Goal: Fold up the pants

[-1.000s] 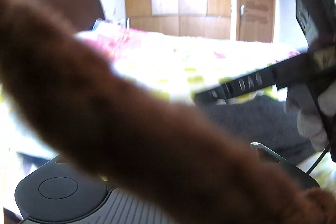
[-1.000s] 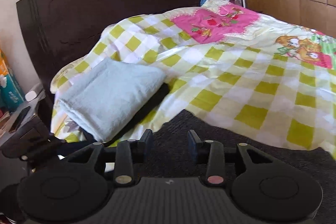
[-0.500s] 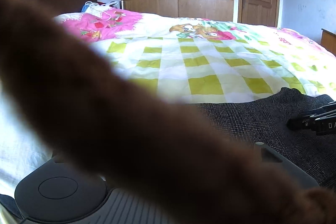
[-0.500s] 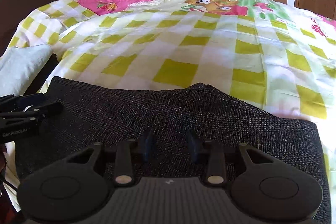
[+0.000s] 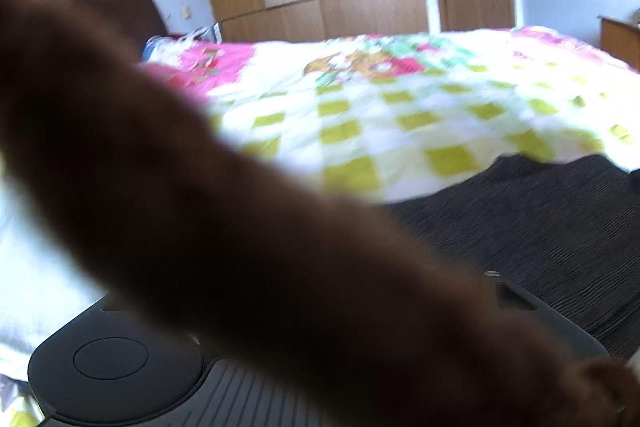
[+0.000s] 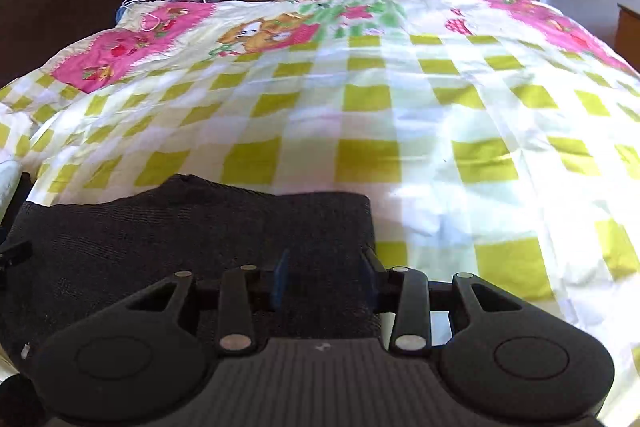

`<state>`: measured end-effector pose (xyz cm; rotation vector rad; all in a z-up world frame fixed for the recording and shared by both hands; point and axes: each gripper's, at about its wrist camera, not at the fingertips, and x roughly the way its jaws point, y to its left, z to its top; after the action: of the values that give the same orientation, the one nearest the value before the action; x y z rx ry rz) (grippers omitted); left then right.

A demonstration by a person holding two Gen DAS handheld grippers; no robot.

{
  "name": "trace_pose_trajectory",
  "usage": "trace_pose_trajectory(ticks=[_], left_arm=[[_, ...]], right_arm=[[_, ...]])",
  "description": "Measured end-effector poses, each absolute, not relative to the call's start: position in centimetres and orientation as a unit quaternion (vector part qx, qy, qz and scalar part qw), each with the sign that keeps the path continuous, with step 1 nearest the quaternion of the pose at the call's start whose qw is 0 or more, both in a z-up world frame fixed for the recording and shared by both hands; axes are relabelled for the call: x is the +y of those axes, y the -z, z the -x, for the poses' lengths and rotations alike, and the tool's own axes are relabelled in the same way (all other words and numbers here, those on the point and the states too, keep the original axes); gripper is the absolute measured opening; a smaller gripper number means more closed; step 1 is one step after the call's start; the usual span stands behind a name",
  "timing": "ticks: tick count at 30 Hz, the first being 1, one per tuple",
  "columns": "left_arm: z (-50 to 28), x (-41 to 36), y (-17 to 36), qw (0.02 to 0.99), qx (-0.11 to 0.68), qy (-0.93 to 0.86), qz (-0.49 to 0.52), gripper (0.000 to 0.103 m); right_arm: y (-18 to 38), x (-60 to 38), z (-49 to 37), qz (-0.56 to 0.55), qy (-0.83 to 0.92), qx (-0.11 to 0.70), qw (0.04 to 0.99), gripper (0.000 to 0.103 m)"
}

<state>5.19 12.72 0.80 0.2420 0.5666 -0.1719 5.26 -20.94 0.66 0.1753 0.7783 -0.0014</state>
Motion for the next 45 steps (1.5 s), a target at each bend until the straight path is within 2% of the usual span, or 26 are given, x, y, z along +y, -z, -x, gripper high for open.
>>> trace_pose_trajectory(ticks=[4,8,11,22,25,27,28,29,37,45], left_arm=[[-5.1,8.4,-1.2,0.938,0.287,0.153,-0.122,0.066],[-5.4,4.8,0.8,0.915,0.319,0.175,-0.176,0.066],[-5.0,3.8,0.9,0.906,0.317,0.192,-0.202,0.066],[-6.6,1.1,1.6,0.890,0.336,0.214,-0.222,0.066],[-7.0,0.7,1.8,0.889,0.337,0.216,-0.222,0.066],[-7.2,0.7,1.8,0.889,0.342,0.214,-0.218,0.066],[-7.1,0.7,1.8,0.889,0.343,0.212,-0.216,0.066],[-7.1,0.6,1.7,0.889,0.344,0.209,-0.217,0.066],[-5.2,-4.2,1.9,0.877,0.342,0.267,-0.207,0.064],[-3.6,-9.2,1.5,0.872,0.303,0.322,-0.211,0.067]], right_arm=[[0.2,-23.2,-4.3,-0.121,-0.003,0.385,0.915,0.054],[1.6,-26.1,-4.9,-0.225,-0.038,0.419,0.879,0.055],[2.7,-27.6,-5.4,-0.286,-0.077,0.439,0.848,0.059],[4.3,-31.4,-6.1,-0.395,-0.202,0.434,0.784,0.059],[5.8,-30.5,-7.9,-0.415,-0.203,0.456,0.761,0.059],[5.8,-29.6,-8.8,-0.417,-0.207,0.454,0.760,0.052],[5.6,-29.2,-9.0,-0.412,-0.201,0.453,0.765,0.036],[5.1,-29.0,-9.0,-0.409,-0.201,0.446,0.770,0.031],[3.0,-33.4,-5.0,-0.412,-0.151,0.392,0.808,0.026],[-0.2,-39.5,-1.7,-0.392,-0.057,0.369,0.840,0.026]])
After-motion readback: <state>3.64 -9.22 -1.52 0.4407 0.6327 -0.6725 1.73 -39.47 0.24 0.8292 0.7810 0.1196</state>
